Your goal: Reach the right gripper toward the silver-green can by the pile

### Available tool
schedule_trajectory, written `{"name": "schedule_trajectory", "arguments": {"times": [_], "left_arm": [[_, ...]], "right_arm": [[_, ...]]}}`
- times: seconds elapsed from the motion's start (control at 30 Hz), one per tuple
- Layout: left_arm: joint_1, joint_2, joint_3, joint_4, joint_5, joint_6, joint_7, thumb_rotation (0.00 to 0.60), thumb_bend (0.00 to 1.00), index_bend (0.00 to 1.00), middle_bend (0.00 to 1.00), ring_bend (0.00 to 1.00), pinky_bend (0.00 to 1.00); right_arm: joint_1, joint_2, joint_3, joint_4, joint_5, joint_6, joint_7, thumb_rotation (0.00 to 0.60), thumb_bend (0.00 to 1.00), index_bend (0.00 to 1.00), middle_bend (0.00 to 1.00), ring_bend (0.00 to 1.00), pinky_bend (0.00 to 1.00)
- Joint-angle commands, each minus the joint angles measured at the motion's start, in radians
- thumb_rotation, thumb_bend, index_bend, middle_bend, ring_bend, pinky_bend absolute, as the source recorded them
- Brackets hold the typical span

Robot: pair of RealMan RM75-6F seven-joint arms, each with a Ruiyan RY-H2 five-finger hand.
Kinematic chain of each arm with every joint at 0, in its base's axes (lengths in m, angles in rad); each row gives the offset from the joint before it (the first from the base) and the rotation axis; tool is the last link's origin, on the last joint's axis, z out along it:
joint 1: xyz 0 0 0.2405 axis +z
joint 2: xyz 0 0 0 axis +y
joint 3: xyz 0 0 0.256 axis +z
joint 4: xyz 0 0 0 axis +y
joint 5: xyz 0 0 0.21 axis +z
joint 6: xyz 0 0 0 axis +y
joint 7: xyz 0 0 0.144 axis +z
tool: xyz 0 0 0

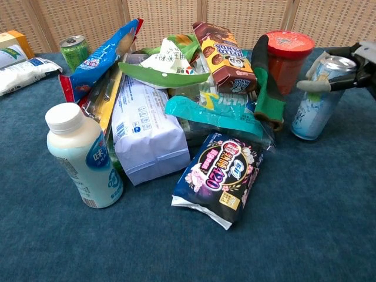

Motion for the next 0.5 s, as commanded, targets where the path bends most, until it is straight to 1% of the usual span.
{"name": "schedule_trajectory", "arguments": {"times": [0.03,0.2,0.33,0.5], "left_arm": [[0.001,0.002,0.002,-0.003,0.007,0.002,-0.006,0.600,0.00,0.05,0.00,0.00,0.00],[0.007,0.008,0.010,-0.008,0.037,0.010,-0.018,0.600,0.00,0.05,0.00,0.00,0.00],[0.013,0.014,0.015,-0.010,0.054,0.020,-0.031,0.600,0.00,0.05,0.00,0.00,0.00],[0.016,0.018,0.016,-0.010,0.063,0.025,-0.041,0.600,0.00,0.05,0.00,0.00,0.00]], "right_arm": [[-0.019,0.063,0.027,-0.083,-0.014,0.050,-0.039,0.600,0.03,0.60,0.90,0.67,0.64],[-0.019,0.166,0.089,-0.238,-0.002,0.088,-0.125,0.600,0.09,0.60,0.90,0.67,0.64],[-0.008,0.238,0.145,-0.356,0.013,0.113,-0.200,0.600,0.10,0.60,0.90,0.67,0.64],[0.014,0.297,0.211,-0.473,0.051,0.135,-0.272,0.600,0.10,0.60,0.90,0.67,0.64]]}}
